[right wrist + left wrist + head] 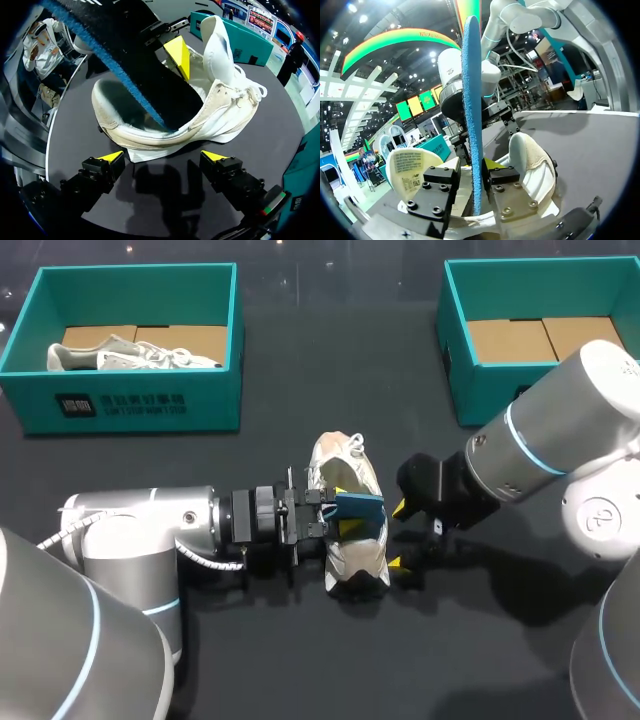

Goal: Take the shoe out of the shoebox, open the shoe tongue, remove and reinsert the insole, then place the shoe into the shoebox

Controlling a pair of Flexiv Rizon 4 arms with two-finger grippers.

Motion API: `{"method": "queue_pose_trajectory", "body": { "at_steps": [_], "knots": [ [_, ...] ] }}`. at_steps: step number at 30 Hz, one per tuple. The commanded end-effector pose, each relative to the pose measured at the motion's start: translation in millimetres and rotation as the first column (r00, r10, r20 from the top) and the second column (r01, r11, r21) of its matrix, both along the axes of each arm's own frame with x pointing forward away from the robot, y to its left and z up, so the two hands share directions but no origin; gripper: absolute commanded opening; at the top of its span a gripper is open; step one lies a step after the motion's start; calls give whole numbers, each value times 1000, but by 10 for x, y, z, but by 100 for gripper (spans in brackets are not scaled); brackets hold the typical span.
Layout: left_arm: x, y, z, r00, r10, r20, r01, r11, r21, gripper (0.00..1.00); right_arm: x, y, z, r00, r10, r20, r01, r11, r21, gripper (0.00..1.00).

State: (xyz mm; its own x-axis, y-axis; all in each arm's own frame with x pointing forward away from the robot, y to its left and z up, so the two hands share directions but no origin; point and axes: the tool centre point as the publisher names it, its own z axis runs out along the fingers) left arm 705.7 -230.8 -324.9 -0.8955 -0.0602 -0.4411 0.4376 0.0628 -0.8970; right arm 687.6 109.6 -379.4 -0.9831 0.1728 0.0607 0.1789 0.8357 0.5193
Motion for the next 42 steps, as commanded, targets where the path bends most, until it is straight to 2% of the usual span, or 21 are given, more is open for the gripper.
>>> {"method": "queue_pose_trajectory", "body": {
  "at_steps": [1, 5, 14, 17, 18, 19, 21, 31, 42],
  "knots": [
    [-85, -6, 84, 1000, 6, 5, -6, 1000, 23, 25, -17, -8, 5, 1000, -1, 2, 1, 1000, 0, 100],
    [-141, -20, 143, 1000, -2, 16, 2, 999, 43, 21, -17, -8, 5, 1000, -1, 2, 1, 1000, 0, 100],
    [-275, -59, 255, 997, -11, 71, 5, 997, 77, 23, -17, -8, 5, 1000, -1, 2, 1, 1000, 0, 100],
    [-322, -63, 286, 995, -6, 104, -4, 995, 95, 16, -17, -8, 5, 1000, -1, 2, 1, 1000, 0, 100],
    [-335, -63, 290, 993, -1, 119, -10, 995, 98, 11, -17, -8, 5, 1000, -1, 2, 1, 1000, 0, 100],
    [-349, -64, 290, 991, -3, 134, -10, 995, 99, 2, -17, -8, 5, 1000, -1, 2, 1, 1000, 0, 100],
    [-357, -61, 284, 988, 11, 153, -24, 996, 88, 0, -17, -8, 5, 1000, -1, 2, 1, 1000, 0, 100],
    [-212, -39, 57, 976, 8, 216, -23, 997, 67, 0, -17, -8, 5, 1000, -1, 2, 1, 1000, 0, 100],
    [-18, -32, -100, 969, 45, 241, -74, 991, 113, 0, -17, -8, 5, 1000, -1, 2, 1, 1000, 0, 100]
  ]
}}
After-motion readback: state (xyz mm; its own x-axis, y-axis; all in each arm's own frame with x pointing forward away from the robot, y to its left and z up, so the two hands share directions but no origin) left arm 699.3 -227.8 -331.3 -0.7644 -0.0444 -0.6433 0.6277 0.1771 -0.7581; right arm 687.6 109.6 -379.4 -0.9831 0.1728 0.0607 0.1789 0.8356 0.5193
